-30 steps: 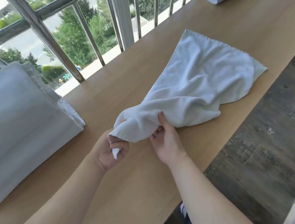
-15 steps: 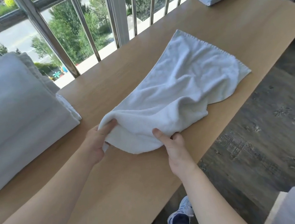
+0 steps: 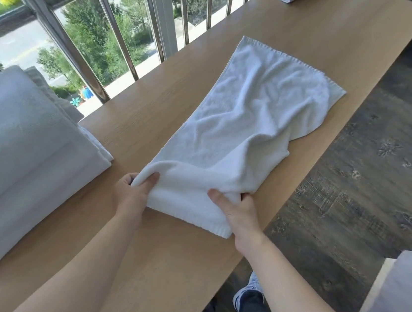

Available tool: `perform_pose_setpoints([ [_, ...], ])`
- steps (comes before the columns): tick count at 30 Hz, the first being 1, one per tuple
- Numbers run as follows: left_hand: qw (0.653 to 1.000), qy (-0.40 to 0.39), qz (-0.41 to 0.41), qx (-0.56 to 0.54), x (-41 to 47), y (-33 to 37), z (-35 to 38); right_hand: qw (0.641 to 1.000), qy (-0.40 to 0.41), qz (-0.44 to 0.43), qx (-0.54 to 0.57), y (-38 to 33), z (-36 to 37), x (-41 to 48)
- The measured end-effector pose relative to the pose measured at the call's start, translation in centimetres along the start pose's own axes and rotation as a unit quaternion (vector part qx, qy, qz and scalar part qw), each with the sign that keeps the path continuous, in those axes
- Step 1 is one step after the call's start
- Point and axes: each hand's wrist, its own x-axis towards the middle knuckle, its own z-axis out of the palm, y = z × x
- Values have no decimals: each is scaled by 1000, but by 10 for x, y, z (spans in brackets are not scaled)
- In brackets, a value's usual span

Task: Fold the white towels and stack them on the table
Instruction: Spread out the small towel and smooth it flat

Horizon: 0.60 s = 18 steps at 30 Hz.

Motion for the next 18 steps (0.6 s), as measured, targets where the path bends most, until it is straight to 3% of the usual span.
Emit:
perform_pose_setpoints([
  [5,994,28,63,79,5,-13,-14,989,112,-40,-90,30,-3,-15],
  [8,991,35,83,96,7,-18,-20,991,128,-17,-48,41,-4,-17],
  [12,996,73,54,-4,3,-22,-22,985,168,13,45,39,-1,-14],
  [15,993,89,6,-78,-1,-30,-23,981,193,3,17,37,2,-11],
  [18,995,73,8,-70,-4,-40,-25,977,207,36,-32,36,-3,-4],
])
